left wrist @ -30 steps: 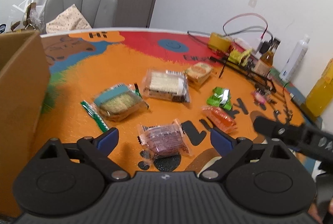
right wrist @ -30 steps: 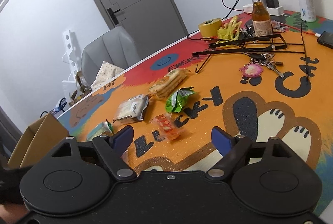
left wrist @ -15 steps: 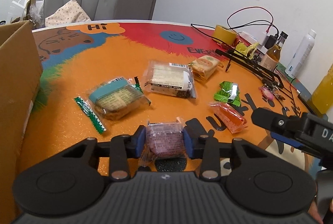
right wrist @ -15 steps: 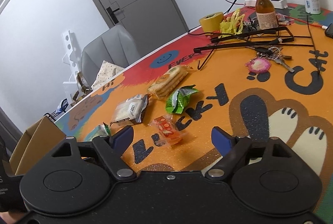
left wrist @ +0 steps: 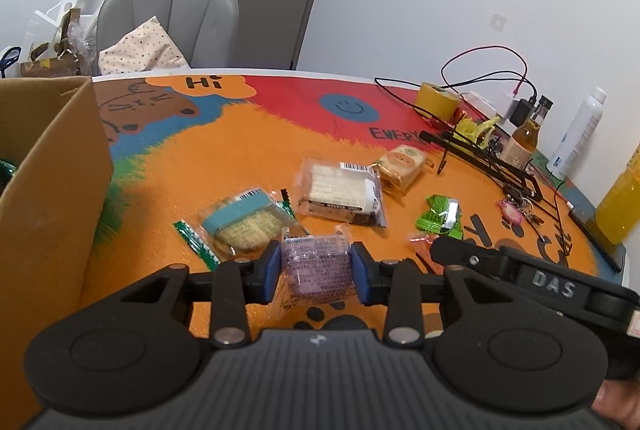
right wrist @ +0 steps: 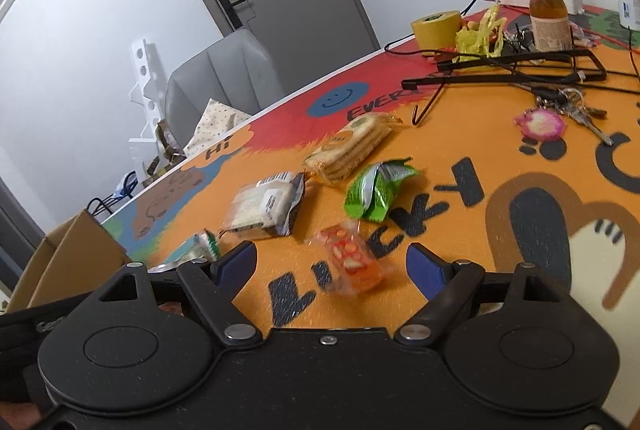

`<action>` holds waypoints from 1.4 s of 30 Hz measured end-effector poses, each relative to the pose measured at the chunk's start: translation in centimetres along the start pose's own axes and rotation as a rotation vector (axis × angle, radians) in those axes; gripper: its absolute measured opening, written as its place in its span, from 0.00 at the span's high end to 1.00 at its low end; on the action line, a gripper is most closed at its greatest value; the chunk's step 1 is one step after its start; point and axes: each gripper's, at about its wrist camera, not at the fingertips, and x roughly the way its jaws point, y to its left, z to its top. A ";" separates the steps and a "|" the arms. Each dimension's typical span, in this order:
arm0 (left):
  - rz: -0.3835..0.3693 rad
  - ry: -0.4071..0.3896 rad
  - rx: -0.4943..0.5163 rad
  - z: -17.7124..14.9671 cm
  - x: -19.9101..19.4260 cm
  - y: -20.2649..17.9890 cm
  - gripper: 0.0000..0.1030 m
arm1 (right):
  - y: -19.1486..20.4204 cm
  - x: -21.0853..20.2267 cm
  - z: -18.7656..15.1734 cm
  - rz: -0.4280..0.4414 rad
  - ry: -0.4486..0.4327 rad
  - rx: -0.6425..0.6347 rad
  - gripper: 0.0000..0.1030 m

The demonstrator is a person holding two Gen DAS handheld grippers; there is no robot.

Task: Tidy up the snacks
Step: 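Lift the purple cake and red candy pack over the box with both grippers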

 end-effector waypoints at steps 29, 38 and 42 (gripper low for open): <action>-0.040 -0.031 0.029 0.0 -3.4 -1.3 0.65 | 0.8 -3.8 -0.6 -0.033 -0.056 0.014 0.84; -0.041 -0.071 0.034 0.7 -6.2 -1.2 0.65 | 2.5 -5.6 -0.4 0.007 -0.084 0.003 0.85; -0.031 -0.097 0.030 1.3 -7.7 -0.5 0.65 | 3.6 -6.3 -0.4 0.031 -0.099 -0.006 0.85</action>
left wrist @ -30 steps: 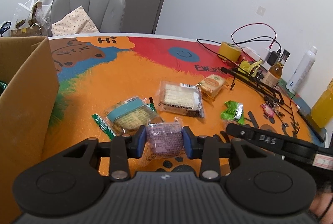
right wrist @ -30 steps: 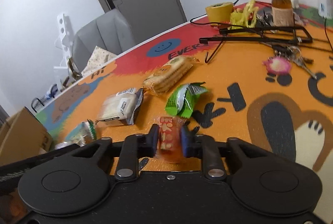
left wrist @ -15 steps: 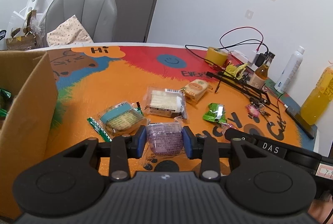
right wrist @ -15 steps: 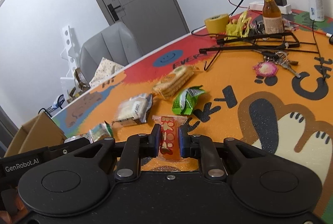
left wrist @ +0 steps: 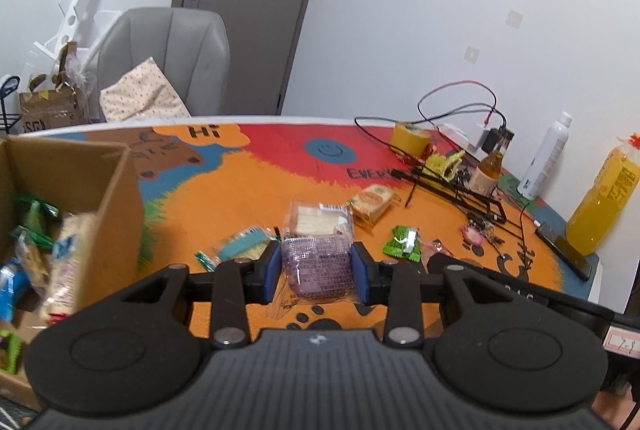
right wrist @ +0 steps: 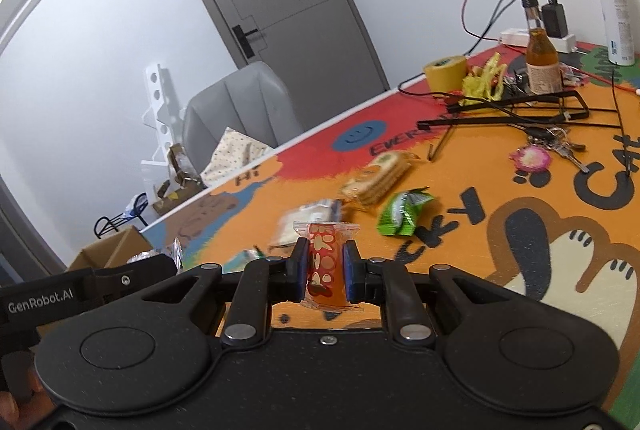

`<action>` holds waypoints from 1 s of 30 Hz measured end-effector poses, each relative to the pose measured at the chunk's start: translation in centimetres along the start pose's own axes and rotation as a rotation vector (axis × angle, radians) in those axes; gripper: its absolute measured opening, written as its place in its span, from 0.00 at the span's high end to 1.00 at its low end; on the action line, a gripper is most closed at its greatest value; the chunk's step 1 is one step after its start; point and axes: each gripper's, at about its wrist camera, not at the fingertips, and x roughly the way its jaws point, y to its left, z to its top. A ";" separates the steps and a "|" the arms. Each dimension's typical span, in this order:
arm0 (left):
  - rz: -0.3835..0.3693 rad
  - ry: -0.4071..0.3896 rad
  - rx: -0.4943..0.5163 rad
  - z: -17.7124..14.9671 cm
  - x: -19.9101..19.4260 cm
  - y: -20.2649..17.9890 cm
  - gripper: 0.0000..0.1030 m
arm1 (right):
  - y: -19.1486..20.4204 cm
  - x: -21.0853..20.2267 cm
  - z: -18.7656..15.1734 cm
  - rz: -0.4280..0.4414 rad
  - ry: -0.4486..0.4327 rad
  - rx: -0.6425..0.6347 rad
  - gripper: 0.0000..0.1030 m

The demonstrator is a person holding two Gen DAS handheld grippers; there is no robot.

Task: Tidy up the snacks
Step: 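Lift the purple cake and red candy pack over the box with both grippers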

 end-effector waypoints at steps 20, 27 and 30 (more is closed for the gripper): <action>0.078 -0.131 -0.055 2.7 -7.1 5.8 0.65 | 7.5 -1.0 1.1 0.139 -0.035 -0.092 0.85; 0.138 -0.156 -0.082 3.3 -9.2 8.4 0.65 | 10.6 -0.1 0.9 0.203 -0.013 -0.123 0.85; 0.160 -0.161 -0.094 3.3 -9.6 9.7 0.65 | 11.9 0.4 0.9 0.223 -0.004 -0.140 0.85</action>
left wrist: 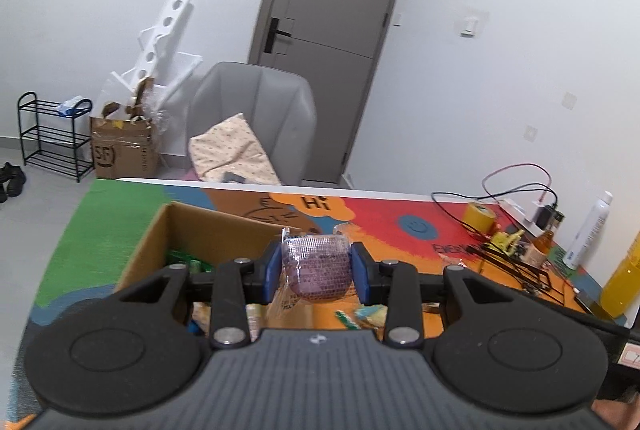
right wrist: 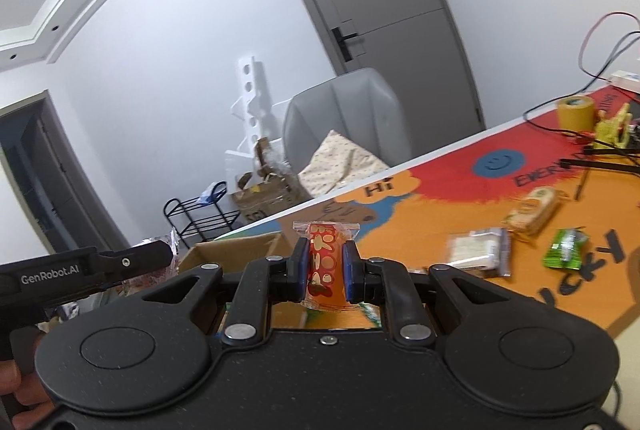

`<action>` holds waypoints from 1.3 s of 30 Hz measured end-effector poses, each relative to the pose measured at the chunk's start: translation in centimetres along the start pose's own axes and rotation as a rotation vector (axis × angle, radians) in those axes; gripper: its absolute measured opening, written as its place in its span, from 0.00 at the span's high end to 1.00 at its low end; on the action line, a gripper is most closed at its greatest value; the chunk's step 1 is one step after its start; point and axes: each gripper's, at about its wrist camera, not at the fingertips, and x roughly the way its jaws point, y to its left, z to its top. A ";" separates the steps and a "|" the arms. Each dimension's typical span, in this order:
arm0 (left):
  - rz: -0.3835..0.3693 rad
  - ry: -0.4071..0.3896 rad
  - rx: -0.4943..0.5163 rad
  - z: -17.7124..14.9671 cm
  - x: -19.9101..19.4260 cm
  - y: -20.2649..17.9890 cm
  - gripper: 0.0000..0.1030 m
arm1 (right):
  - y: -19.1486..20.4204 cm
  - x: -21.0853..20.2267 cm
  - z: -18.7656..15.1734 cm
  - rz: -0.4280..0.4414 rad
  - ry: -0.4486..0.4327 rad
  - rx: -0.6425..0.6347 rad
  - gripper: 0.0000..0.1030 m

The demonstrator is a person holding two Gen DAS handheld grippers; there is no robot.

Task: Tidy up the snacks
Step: 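Lift the purple cake and red candy pack over the box with both grippers, then open both grippers to drop the snacks into the box and withdraw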

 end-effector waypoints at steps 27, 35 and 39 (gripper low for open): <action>0.169 0.043 -0.140 -0.6 -1.5 8.8 0.52 | 8.8 5.3 -0.7 0.202 0.137 -0.076 0.84; 0.188 0.029 -0.134 -0.8 -2.2 9.4 0.25 | 8.4 4.6 -0.9 0.184 0.144 -0.055 0.66; 0.171 0.036 -0.132 -1.0 -2.0 8.9 0.21 | 6.8 3.5 -1.0 0.117 0.123 -0.047 0.51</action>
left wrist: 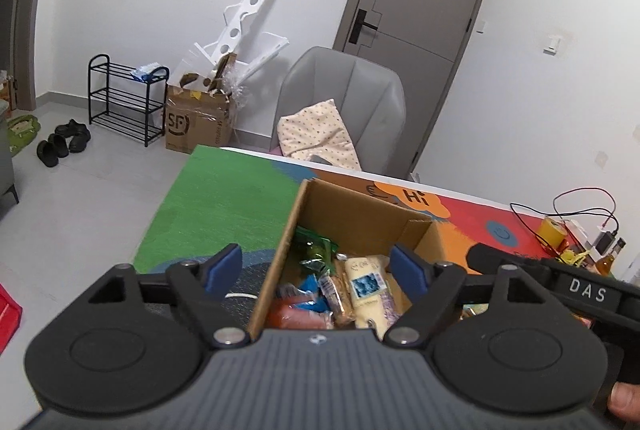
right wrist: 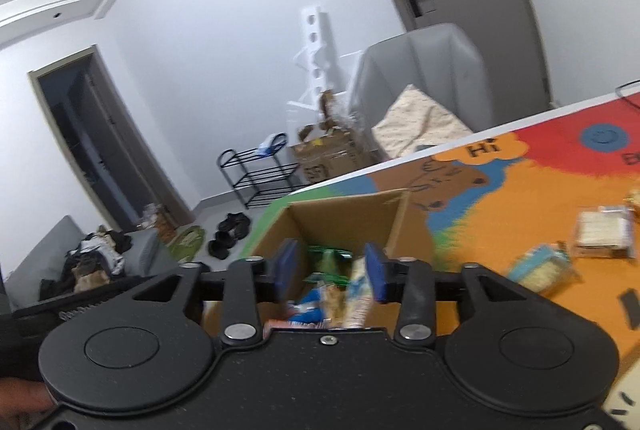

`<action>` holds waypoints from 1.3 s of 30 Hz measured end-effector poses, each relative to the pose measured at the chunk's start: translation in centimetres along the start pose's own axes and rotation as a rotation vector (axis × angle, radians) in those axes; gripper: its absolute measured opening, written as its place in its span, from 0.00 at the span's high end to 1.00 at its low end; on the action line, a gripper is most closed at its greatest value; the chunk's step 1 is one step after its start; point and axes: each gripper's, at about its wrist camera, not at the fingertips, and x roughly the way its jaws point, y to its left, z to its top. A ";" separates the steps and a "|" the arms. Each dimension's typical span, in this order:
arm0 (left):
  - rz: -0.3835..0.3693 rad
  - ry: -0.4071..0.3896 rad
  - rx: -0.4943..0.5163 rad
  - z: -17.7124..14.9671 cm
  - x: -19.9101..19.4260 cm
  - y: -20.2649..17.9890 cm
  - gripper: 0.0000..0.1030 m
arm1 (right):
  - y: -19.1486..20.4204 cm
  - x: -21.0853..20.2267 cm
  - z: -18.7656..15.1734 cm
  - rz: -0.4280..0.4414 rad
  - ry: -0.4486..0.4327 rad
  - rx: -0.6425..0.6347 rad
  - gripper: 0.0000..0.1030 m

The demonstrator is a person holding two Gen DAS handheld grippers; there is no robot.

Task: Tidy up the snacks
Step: 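Open both grippers to drop the snacks into the box and withdraw, then grasp the cream biscuit pack with the left gripper while the right gripper grasps the green-silver wrapper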

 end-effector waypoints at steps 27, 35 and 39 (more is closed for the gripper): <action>-0.177 0.061 0.121 -3.0 0.8 -9.5 0.12 | -8.9 -8.2 -1.5 -0.230 -0.058 0.071 0.23; -0.237 0.077 0.159 -4.1 1.3 -12.7 0.12 | -11.6 -10.1 -2.0 -0.282 -0.075 0.107 0.23; -0.263 0.082 0.179 -4.5 1.7 -14.4 0.12 | -13.0 -10.8 -2.1 -0.304 -0.079 0.125 0.23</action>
